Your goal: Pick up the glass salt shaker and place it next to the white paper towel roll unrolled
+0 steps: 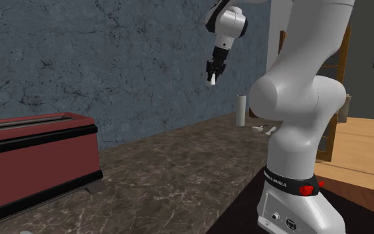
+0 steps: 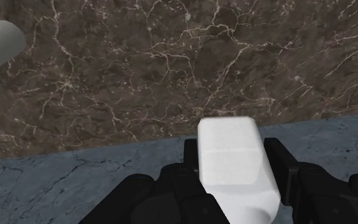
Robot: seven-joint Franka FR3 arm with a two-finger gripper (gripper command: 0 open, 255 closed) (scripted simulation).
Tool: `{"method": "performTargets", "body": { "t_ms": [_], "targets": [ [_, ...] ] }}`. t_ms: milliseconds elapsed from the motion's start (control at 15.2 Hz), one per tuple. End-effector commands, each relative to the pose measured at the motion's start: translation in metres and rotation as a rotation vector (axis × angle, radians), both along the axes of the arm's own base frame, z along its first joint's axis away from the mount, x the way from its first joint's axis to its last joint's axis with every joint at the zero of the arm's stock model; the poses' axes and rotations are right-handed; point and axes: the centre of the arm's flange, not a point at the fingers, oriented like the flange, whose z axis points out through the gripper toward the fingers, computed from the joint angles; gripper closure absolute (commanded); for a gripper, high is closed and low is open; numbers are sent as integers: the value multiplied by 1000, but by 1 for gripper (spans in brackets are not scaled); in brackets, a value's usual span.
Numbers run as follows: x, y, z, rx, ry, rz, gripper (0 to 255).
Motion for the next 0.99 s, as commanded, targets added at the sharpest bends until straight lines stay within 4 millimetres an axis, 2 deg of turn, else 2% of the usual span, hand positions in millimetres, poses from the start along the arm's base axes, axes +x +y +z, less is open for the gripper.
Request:
{"method": "performTargets", "body": {
  "t_ms": [0,924],
  "targets": [
    [10,-24,1,-1,0,2,255],
    [79,-196,1,-1,0,2,255]
  ]
}}
